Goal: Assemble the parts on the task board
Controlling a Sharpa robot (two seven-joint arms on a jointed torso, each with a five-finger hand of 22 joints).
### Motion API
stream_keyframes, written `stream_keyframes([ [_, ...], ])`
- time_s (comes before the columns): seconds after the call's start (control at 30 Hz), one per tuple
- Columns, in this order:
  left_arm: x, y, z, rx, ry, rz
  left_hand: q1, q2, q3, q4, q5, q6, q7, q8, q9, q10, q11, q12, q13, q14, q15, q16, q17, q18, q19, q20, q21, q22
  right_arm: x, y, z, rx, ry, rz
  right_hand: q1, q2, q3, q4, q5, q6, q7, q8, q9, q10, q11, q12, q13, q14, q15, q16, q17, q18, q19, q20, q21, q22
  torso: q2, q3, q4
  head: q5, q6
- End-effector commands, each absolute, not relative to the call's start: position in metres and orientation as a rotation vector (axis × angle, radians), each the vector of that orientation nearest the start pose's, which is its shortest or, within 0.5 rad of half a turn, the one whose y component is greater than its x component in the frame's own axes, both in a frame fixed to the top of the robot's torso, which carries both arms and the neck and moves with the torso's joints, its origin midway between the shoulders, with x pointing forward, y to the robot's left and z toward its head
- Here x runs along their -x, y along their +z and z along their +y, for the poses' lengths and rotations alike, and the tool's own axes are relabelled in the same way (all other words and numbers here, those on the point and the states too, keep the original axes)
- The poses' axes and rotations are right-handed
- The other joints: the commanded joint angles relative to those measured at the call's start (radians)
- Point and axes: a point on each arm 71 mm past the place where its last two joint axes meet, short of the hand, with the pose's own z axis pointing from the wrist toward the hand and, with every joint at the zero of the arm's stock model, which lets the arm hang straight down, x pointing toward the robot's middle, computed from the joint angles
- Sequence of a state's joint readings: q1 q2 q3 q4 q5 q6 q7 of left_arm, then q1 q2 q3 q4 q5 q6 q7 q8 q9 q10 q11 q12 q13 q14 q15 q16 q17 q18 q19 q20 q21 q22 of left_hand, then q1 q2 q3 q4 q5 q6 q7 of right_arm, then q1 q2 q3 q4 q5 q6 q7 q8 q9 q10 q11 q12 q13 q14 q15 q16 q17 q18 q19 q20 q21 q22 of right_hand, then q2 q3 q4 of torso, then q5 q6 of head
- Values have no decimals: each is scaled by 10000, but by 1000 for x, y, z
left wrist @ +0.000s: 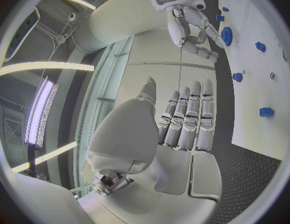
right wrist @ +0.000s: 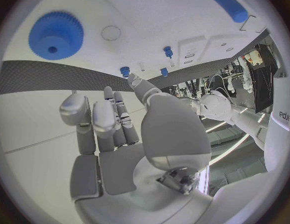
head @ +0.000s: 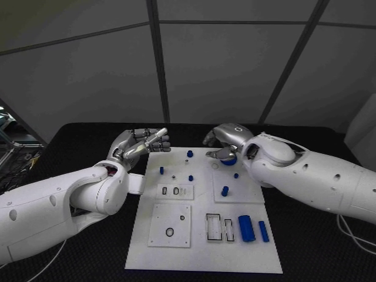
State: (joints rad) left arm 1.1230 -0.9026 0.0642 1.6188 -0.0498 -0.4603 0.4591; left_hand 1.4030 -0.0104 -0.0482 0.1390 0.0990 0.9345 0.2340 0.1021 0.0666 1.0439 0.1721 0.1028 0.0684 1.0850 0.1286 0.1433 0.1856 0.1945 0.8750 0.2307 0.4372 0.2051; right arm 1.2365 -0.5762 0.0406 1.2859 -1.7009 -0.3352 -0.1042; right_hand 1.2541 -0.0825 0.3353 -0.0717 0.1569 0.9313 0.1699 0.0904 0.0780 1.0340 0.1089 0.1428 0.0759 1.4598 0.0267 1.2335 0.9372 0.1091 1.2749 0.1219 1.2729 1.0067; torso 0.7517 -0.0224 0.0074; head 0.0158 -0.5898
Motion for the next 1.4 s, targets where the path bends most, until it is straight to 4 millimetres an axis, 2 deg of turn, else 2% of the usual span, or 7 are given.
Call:
stream_keyframes([
  [0.03, -475, -162, 221, 10839, -15114, 12562, -49, 60, -1, -52, -34, -17, 49, -41, -10, -13, 74, -40, -1, -22, 4, -44, 16, -165, -38, 7, 27, 14, -532, -132, -148, 1977, 6288, 14292, 10, 44, -34, 83, 54, 219, 41, 75, 16, 506, -34, 253, 65, 98, -68, 102, 193, -52, 157, -3, 153, 220, -38, 18, -64, -58, 29],
  [0.27, -476, -163, 222, 10861, -15103, 12598, -46, 66, 1, -59, -34, -17, 48, -44, -10, -12, 74, -42, 0, -19, 4, -48, 20, -164, -43, 9, 28, 15, -530, -125, -196, 418, 6060, 15593, -404, -452, -637, 484, 647, 85, -217, 3, -46, 3059, -512, 1957, 1076, 372, -465, 861, 1360, -259, 800, -296, 811, 1359, -60, 55, -144, -81, 79],
  [0.37, -477, -164, 221, 10864, -15128, 12623, -46, 66, 1, -59, -34, -17, 48, -44, -10, -12, 74, -42, 0, -19, 4, -48, 20, -164, -43, 9, 28, 15, -531, -127, -207, 217, 5733, 16191, -127, -476, -1580, 926, 1063, -341, -222, 199, -19, 2416, -586, 5292, 4280, 576, -461, 1836, 2960, -471, 1305, -354, 1410, 2412, -52, 62, -145, -83, 98],
  [0.47, -477, -164, 220, 10867, -15154, 12645, -46, 66, 1, -59, -34, -17, 48, -44, -10, -12, 74, -42, 0, -19, 4, -48, 20, -164, -43, 9, 28, 15, -532, -129, -209, 305, 5460, 16522, 253, -164, -2395, 1573, 1159, -893, 45, 490, -11, 2144, -459, 9380, 8631, 704, -268, 2449, 4074, -582, 1535, -134, 1738, 2995, -48, 57, -109, -134, 94],
  [0.6, -478, -164, 219, 10870, -15173, 12664, -46, 66, 1, -59, -34, -17, 48, -44, -10, -12, 74, -42, 0, -19, 4, -48, 20, -164, -43, 9, 28, 15, -537, -133, -208, 413, 5181, 16829, 478, -240, -2808, 1874, 1059, -1183, 61, 684, -22, 2788, -222, 11012, 10626, 849, -181, 2852, 5010, -626, 1698, -75, 1927, 3371, -35, 43, -95, -131, 60],
  [0.83, -478, -165, 218, 10872, -15205, 12692, -46, 66, 1, -59, -34, -17, 48, -44, -10, -12, 74, -42, 0, -19, 4, -48, 20, -164, -43, 9, 28, 15, -545, -139, -201, 526, 4962, 17190, 858, -214, -3274, 2346, 1066, -1638, 171, 991, -40, 3739, -89, 12735, 12747, 1008, -33, 3207, 5879, -675, 1813, 73, 2092, 3678, -25, 30, -73, -166, 19],
  [1.4, -478, -165, 217, 10867, -15233, 12706, -42, 83, 6, -70, -34, -11, 45, -48, -8, -7, 72, -45, 3, -9, 3, -53, 29, -161, -51, 11, 34, 18, -550, -150, -194, 924, 4576, 17595, 1139, -6, -3390, 2372, 1169, -1638, 136, 1348, -18, 4530, -95, 13599, 13914, 1101, -19, 3360, 6300, -753, 2023, 99, 2289, 4080, -36, 39, -84, -178, -64],
])
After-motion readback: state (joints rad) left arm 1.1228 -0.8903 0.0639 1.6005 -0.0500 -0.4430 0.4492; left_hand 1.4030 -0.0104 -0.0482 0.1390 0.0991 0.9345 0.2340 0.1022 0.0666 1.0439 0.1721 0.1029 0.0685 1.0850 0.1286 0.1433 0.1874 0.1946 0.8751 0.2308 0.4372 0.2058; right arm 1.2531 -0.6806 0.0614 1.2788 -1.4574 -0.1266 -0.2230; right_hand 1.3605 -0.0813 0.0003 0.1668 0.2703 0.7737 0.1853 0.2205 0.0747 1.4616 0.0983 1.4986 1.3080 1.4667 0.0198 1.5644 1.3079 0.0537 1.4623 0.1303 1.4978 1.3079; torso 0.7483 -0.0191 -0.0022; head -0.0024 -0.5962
